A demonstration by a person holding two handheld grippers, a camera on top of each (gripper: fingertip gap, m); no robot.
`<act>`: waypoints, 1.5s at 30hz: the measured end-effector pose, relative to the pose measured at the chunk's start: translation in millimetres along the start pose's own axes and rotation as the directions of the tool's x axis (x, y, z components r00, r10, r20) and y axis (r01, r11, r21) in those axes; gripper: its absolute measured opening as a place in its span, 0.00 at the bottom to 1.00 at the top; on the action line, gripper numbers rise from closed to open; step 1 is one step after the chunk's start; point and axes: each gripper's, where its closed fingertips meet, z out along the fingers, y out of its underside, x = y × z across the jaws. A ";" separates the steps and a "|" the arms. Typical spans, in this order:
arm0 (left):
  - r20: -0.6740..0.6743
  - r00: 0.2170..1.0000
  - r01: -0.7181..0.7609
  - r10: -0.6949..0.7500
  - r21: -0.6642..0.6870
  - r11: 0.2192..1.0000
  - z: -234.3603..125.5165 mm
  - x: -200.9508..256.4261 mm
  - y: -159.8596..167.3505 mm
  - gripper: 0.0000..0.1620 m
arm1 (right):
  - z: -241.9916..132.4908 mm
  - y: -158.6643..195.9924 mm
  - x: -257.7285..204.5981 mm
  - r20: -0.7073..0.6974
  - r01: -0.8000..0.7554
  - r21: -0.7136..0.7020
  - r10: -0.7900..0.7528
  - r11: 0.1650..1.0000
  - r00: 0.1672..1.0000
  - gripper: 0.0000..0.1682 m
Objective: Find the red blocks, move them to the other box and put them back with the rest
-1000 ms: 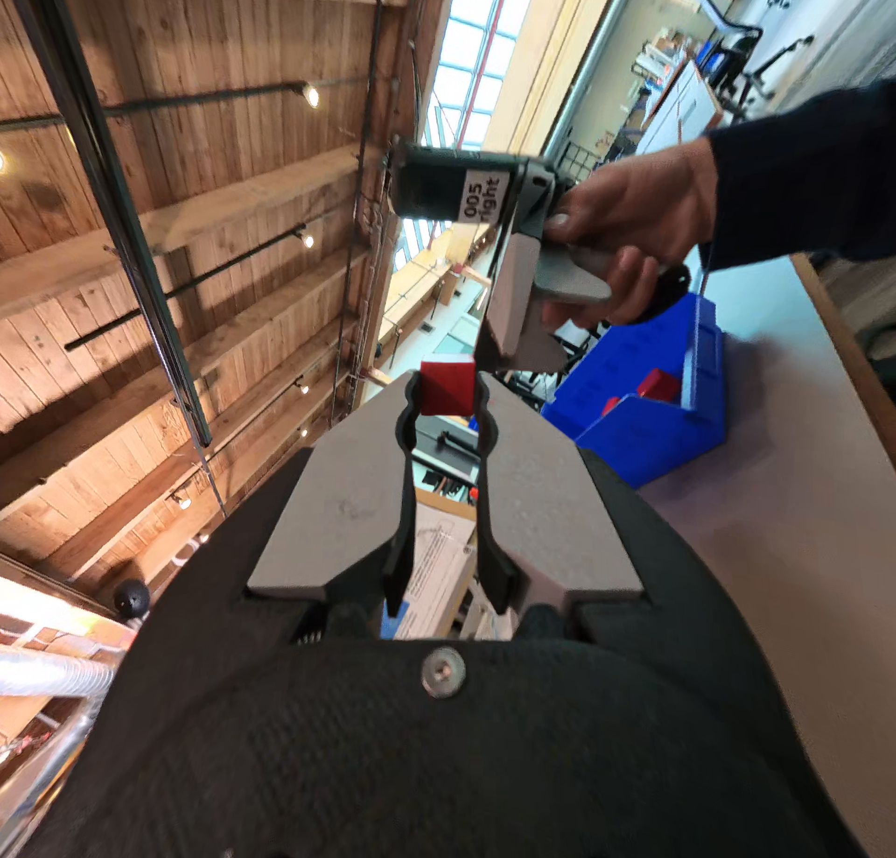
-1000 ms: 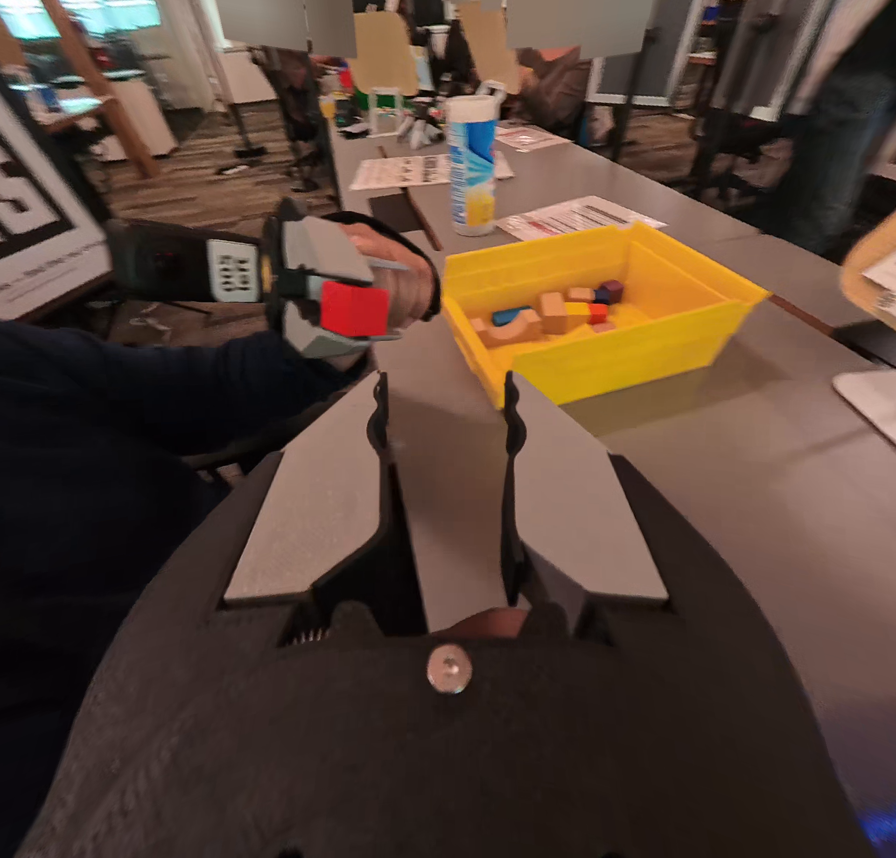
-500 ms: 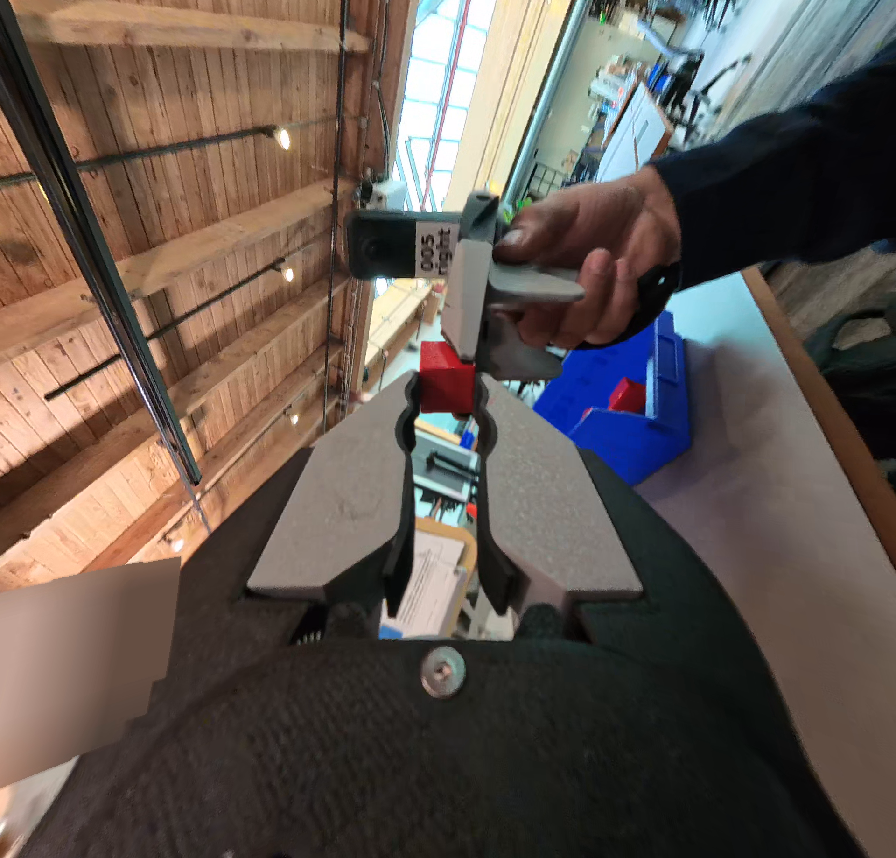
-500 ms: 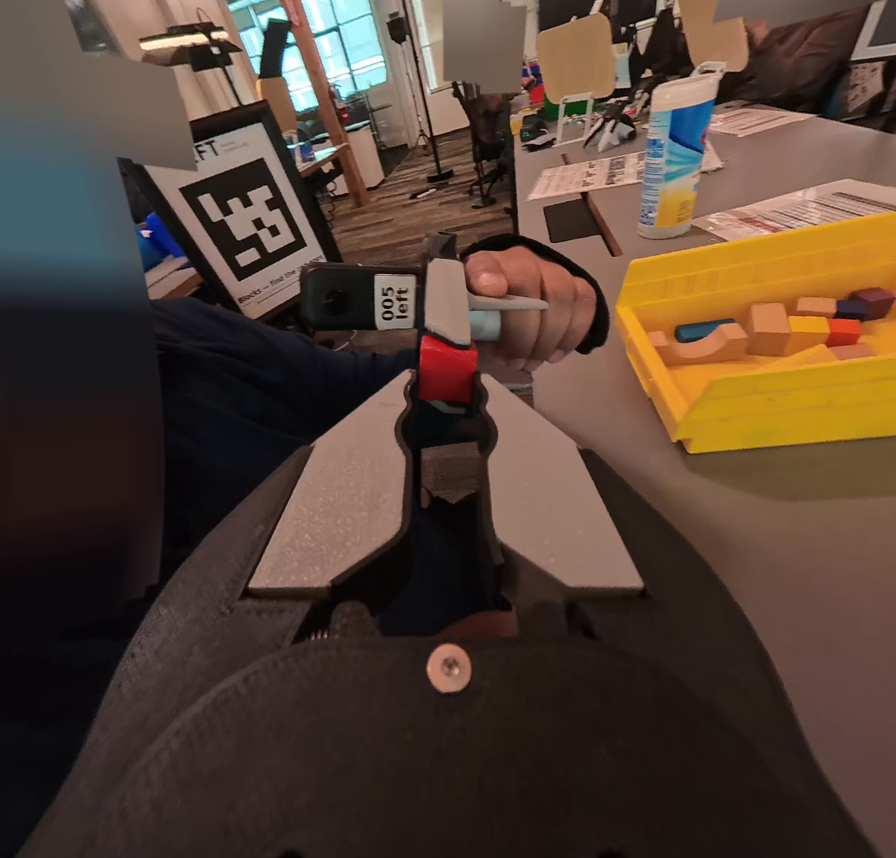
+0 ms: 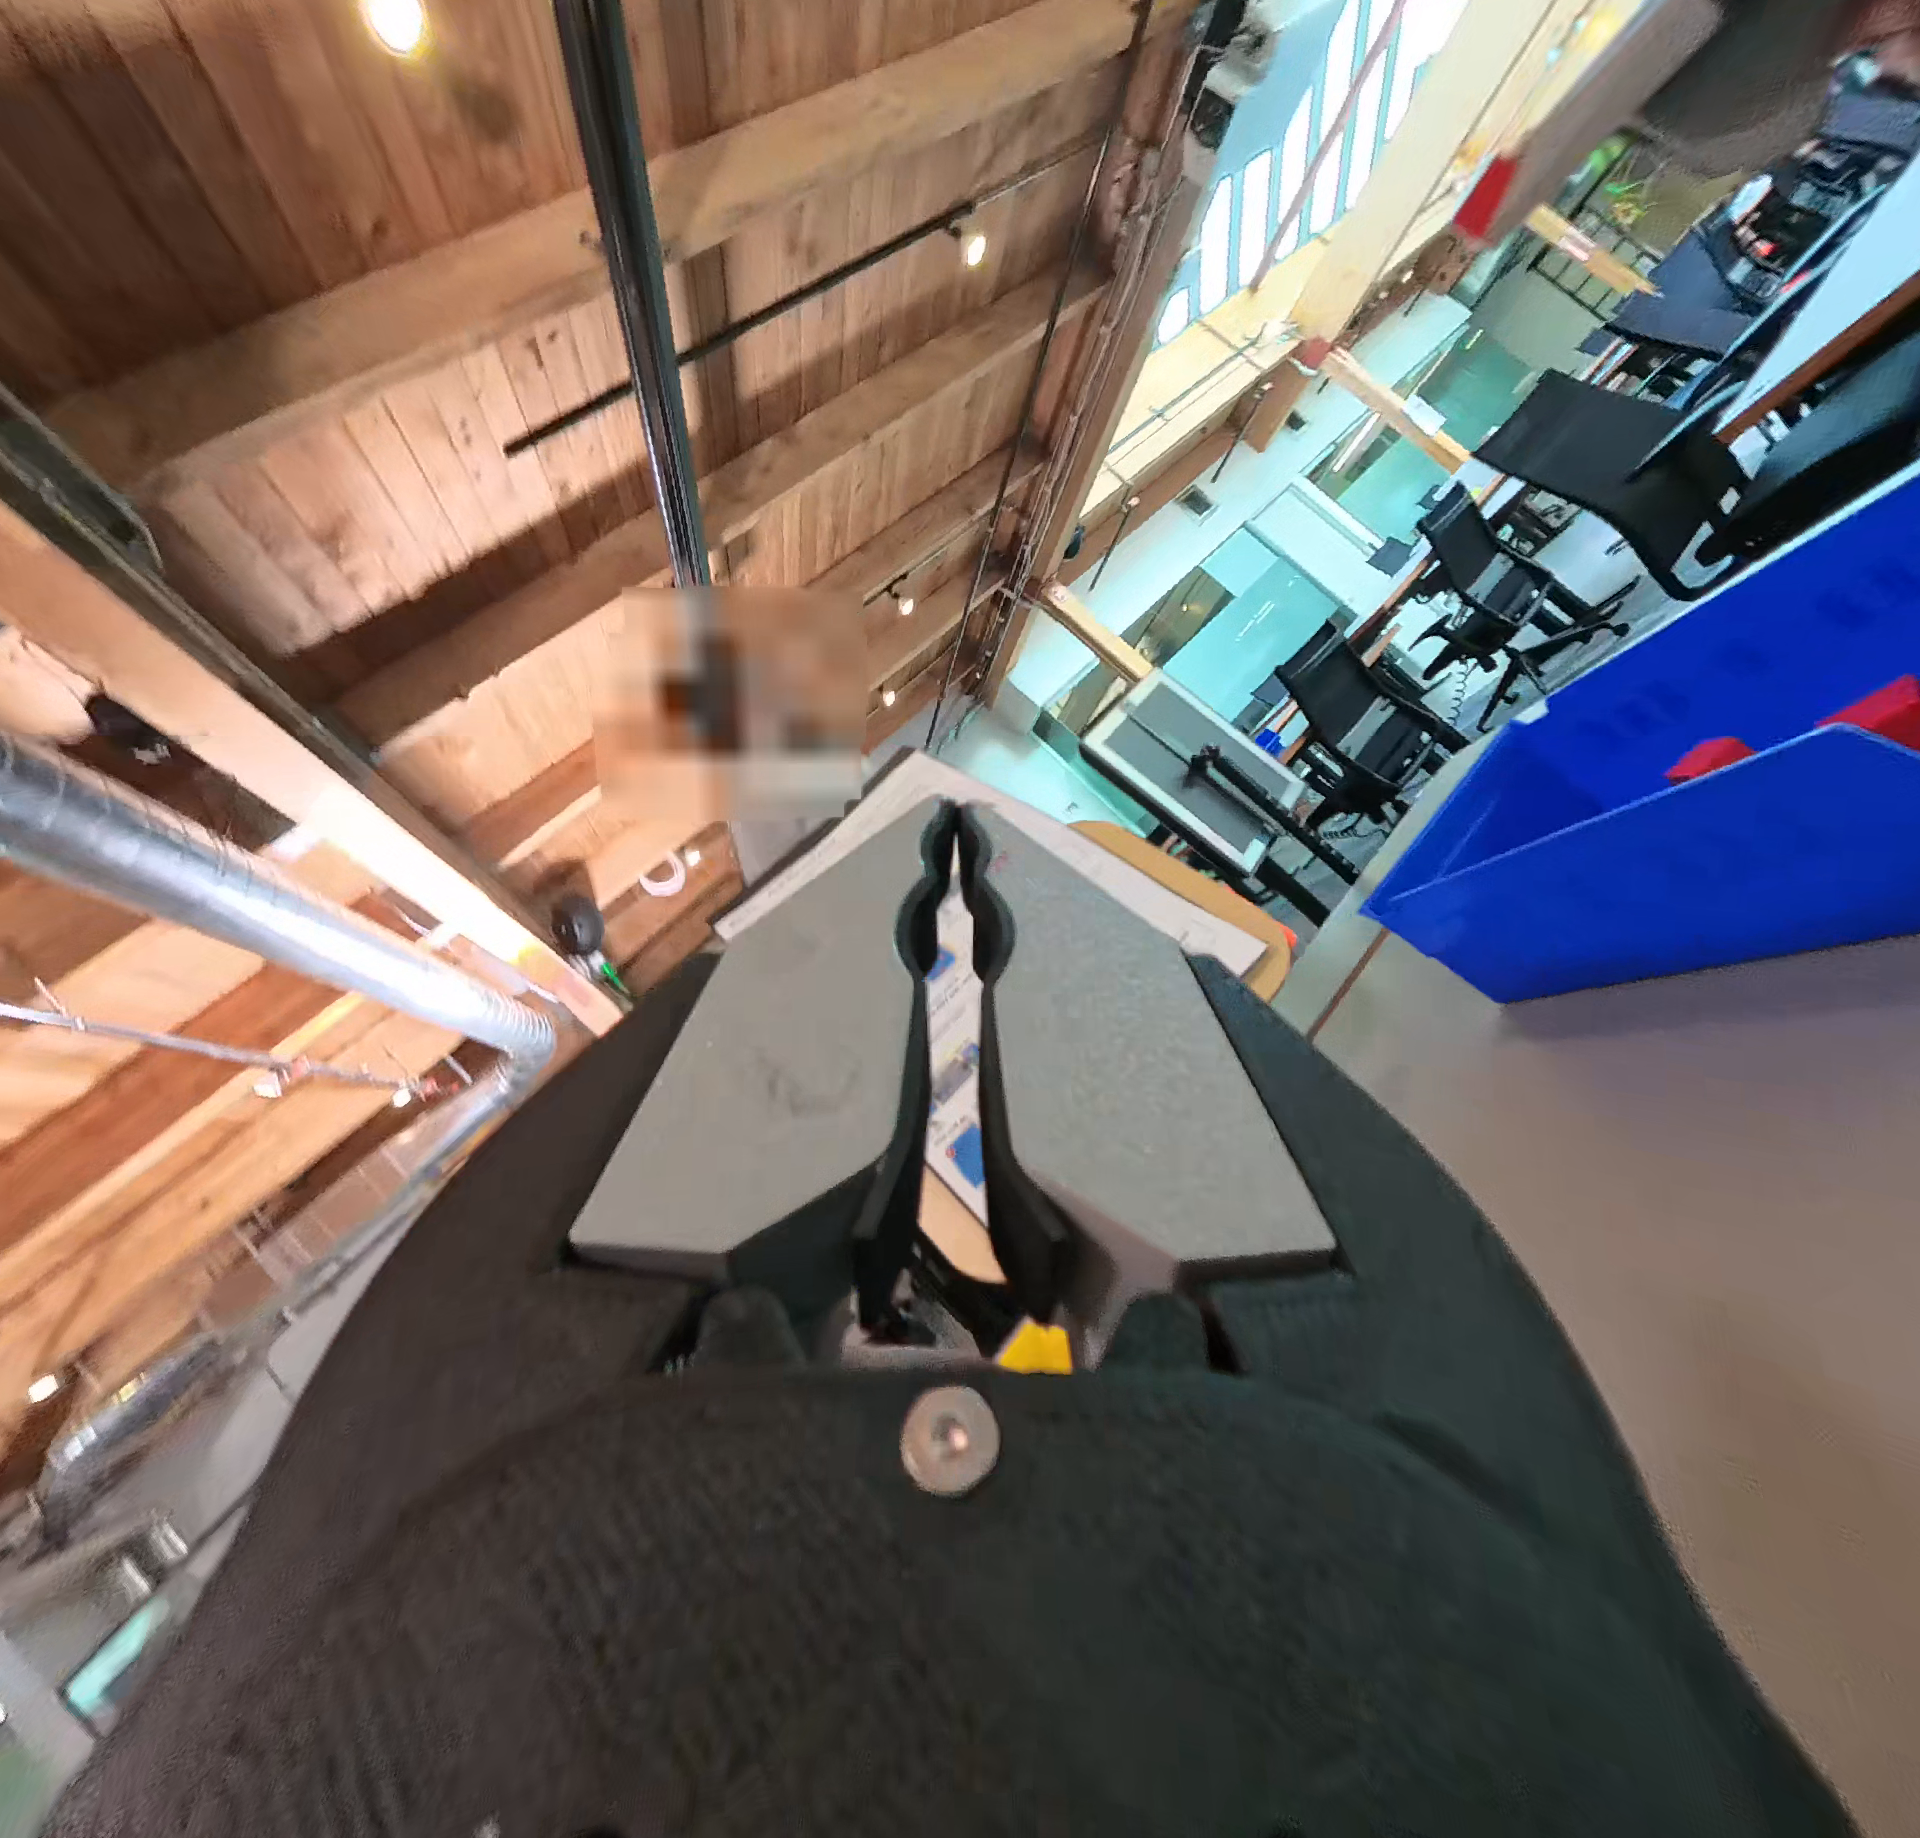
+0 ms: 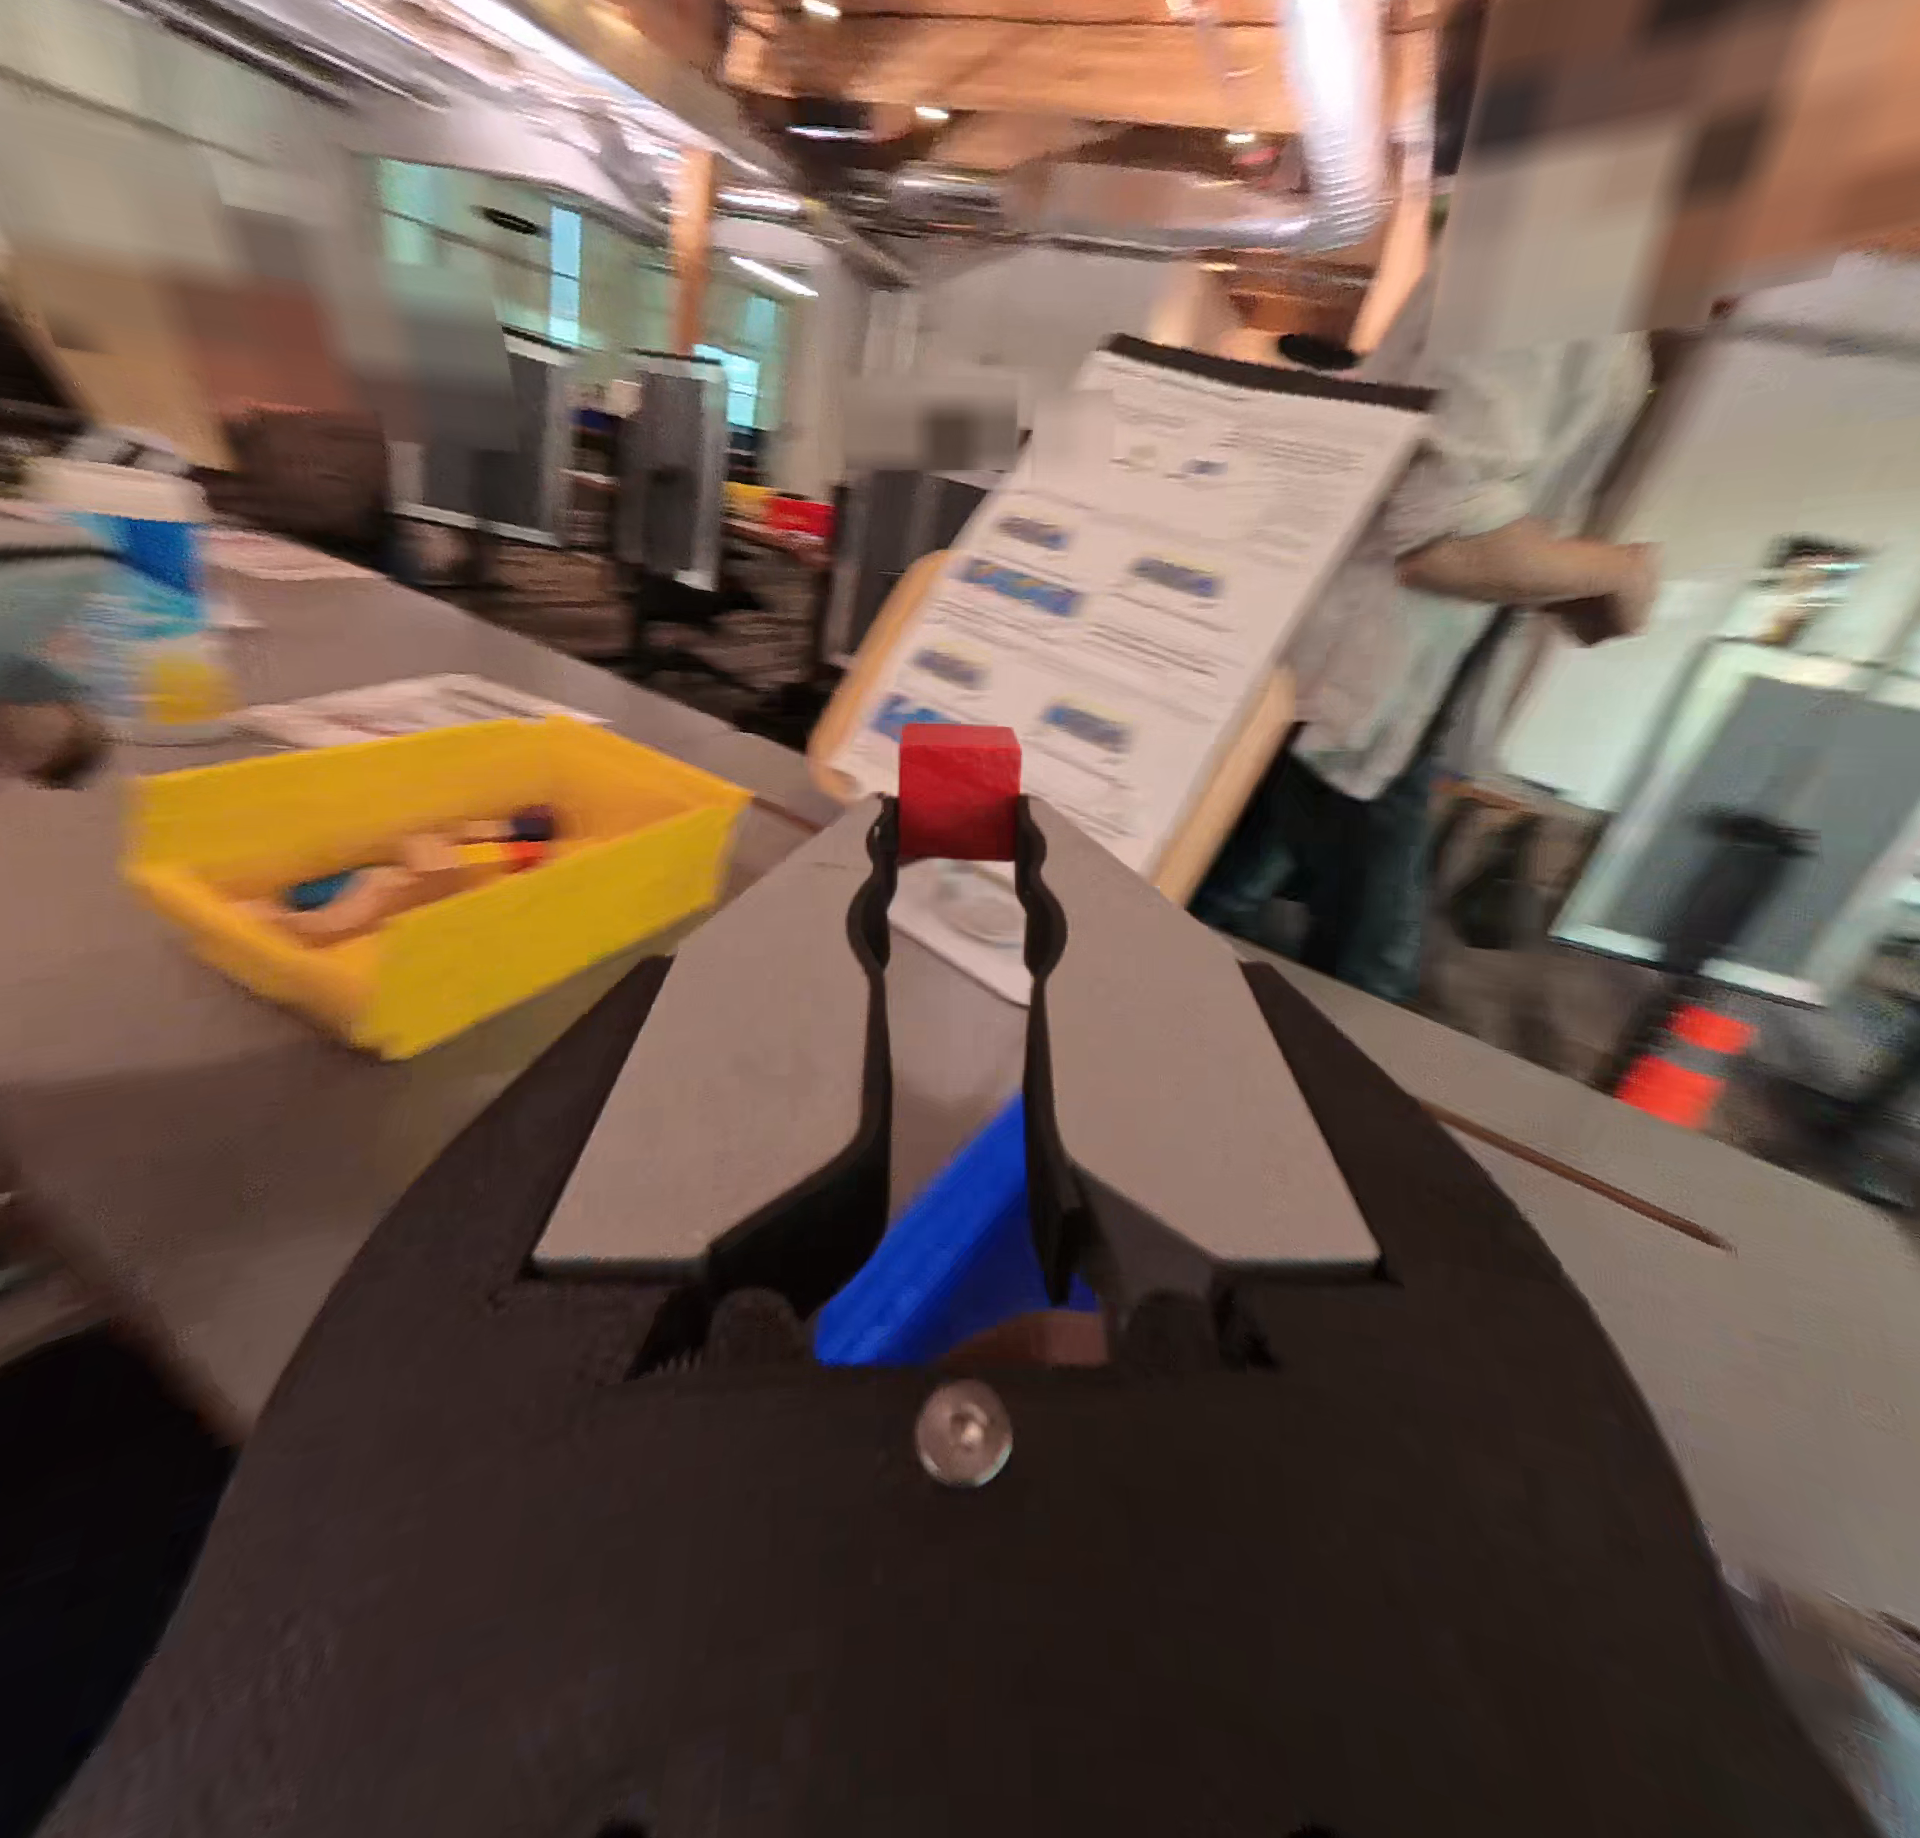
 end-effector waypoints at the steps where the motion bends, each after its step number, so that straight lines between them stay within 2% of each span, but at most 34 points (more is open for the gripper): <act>1: -0.002 1.000 0.021 -0.021 -0.029 0.999 0.4 -2.8 5.9 0.00 | -3.8 4.1 16.7 -0.062 0.024 -0.016 -0.025 1.000 0.998 0.11; 4: 0.021 0.998 0.063 -0.061 -0.124 0.990 4.5 -7.4 25.4 0.00 | 6.9 34.6 49.4 -0.114 -0.024 -0.089 0.014 0.996 0.993 0.11; 7: 0.004 0.998 0.060 -0.061 -0.192 0.980 8.8 0.4 39.7 0.00 | 37.1 109.3 82.1 -0.184 -0.133 -0.301 0.080 0.944 0.980 0.13; 9: -0.019 0.999 0.038 -0.044 -0.233 0.972 10.9 7.5 47.4 0.00 | 46.1 173.5 107.3 -0.290 -0.182 -0.505 0.033 0.844 0.957 0.32; 11: -0.029 0.999 0.028 -0.038 -0.273 0.962 11.9 11.2 55.2 0.00 | 44.1 202.5 127.1 -0.375 -0.185 -0.597 -0.068 0.780 0.924 0.32; 13: -0.038 0.997 0.053 -0.069 -0.323 0.945 12.4 13.4 65.9 0.00 | 45.4 194.1 123.9 -0.358 -0.151 -0.590 -0.089 0.793 0.929 0.31; 15: -0.045 0.992 0.095 -0.119 -0.368 0.925 12.0 15.8 77.6 0.00 | 48.3 168.4 111.7 -0.313 -0.118 -0.508 -0.055 0.853 0.948 0.32; 19: -0.047 0.965 0.195 -0.257 -0.526 0.828 4.4 23.5 112.5 0.01 | 43.9 138.8 94.1 -0.255 -0.112 -0.425 0.000 0.898 0.967 0.29; 22: -0.099 0.912 0.251 -0.398 -0.631 0.734 -7.9 41.5 131.4 0.05 | 41.8 130.7 85.8 -0.232 -0.100 -0.416 0.001 0.904 0.973 0.29; 25: -0.167 0.864 0.245 -0.475 -0.683 0.688 -19.6 58.2 141.8 0.10 | 44.3 121.9 72.0 -0.188 -0.081 -0.400 0.005 0.913 0.982 0.29; 29: -0.191 0.769 0.261 -0.610 -0.777 0.573 -33.0 89.2 155.4 0.26 | 48.2 117.7 48.3 -0.112 -0.049 -0.413 0.003 0.910 0.994 0.32; 33: -0.180 0.762 0.240 -0.622 -0.813 0.530 -31.2 109.3 169.9 0.32 | 54.5 123.9 23.0 -0.046 0.004 -0.463 -0.028 0.887 0.999 0.39; 36: -0.134 0.803 0.210 -0.581 -0.848 0.486 -31.2 114.1 188.5 0.33 | 61.3 136.9 6.5 -0.014 0.052 -0.522 -0.069 0.851 0.997 0.46; 40: -0.100 0.846 0.175 -0.524 -0.876 0.449 -33.0 121.0 208.9 0.29 | 75.4 162.4 -21.8 0.051 0.069 -0.596 -0.047 0.800 0.998 0.47; 42: -0.109 0.869 0.154 -0.483 -0.868 0.472 -31.6 119.7 213.1 0.30 | 81.3 185.1 -30.8 0.066 0.074 -0.660 -0.040 0.748 0.997 0.47; 45: -0.110 0.880 0.132 -0.462 -0.879 0.459 -34.2 114.6 217.5 0.24 | 82.2 227.6 -30.7 0.074 0.112 -0.772 -0.087 0.625 0.994 0.47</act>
